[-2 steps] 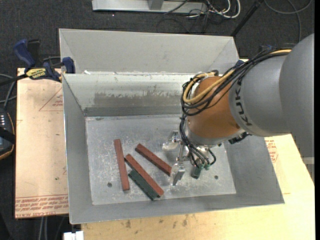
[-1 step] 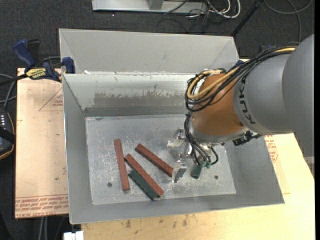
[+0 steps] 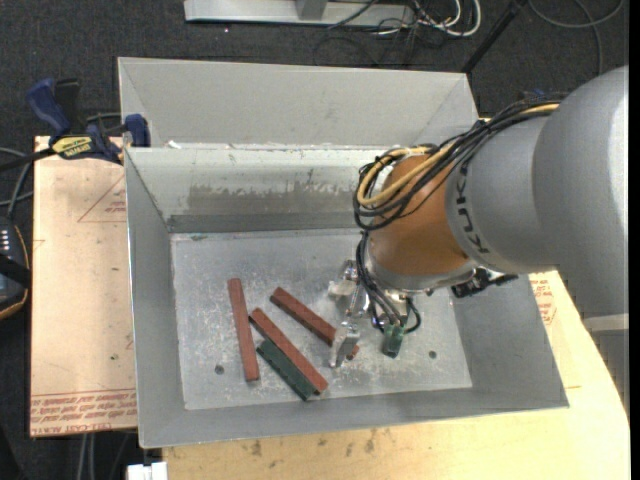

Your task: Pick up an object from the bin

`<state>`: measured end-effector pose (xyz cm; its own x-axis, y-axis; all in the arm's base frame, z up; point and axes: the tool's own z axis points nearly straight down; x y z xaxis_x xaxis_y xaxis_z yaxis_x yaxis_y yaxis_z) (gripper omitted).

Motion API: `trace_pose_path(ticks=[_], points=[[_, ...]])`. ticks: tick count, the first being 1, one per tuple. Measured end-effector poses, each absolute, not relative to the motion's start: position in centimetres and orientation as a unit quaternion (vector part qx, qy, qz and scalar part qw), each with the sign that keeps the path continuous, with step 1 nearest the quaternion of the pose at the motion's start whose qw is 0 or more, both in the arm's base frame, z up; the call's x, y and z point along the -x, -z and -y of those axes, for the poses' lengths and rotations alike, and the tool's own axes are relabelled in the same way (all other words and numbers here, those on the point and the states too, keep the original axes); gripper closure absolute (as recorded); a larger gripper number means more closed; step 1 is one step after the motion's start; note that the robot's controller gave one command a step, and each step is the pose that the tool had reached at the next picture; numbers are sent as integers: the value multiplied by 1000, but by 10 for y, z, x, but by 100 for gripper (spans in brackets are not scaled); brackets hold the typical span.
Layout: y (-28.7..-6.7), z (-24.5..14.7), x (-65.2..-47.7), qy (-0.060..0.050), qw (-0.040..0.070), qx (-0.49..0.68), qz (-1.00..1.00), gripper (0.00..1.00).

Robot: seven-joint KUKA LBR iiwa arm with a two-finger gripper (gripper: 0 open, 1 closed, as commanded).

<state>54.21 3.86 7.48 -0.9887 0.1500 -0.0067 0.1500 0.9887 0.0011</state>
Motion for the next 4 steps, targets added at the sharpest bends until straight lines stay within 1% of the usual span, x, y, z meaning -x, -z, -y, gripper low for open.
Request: trace_pose_path(ticks=[1,3,4], points=[[-80,-35,-561,-3,11,-115,-993,100],[-83,-34,-560,-3,10,-115,-993,100],[-97,-34,-556,-1,1,-114,-993,100]])
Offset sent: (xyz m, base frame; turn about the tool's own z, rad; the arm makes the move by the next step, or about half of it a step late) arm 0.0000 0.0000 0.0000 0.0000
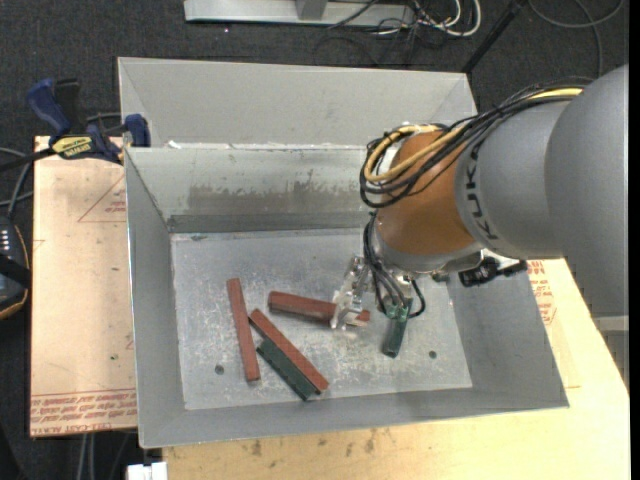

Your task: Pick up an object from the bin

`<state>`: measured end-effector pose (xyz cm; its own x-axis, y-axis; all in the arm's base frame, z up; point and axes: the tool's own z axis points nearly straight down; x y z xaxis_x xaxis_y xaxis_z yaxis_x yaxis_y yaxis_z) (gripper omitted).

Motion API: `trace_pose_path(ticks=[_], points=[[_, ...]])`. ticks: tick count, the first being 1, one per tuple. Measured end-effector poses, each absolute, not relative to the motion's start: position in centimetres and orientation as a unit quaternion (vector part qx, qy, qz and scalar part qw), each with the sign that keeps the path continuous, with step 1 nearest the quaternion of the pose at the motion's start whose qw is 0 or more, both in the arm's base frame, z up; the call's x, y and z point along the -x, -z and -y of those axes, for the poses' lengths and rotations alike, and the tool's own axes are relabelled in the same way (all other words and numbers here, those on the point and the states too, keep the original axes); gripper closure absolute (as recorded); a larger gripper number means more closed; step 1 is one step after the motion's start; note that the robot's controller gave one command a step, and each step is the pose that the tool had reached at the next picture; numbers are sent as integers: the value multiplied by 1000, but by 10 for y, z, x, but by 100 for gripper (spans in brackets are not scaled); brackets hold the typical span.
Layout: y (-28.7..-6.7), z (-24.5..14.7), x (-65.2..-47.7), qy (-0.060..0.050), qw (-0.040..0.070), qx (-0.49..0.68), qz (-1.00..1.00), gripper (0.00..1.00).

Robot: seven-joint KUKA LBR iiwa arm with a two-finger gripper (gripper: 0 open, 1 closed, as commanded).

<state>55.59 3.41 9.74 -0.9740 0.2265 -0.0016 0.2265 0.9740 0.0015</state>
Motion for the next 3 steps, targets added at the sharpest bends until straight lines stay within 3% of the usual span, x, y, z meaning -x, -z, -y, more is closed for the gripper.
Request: trace_pose_path(ticks=[3], points=[[-140,-34,-557,0,0,-114,-994,100]])
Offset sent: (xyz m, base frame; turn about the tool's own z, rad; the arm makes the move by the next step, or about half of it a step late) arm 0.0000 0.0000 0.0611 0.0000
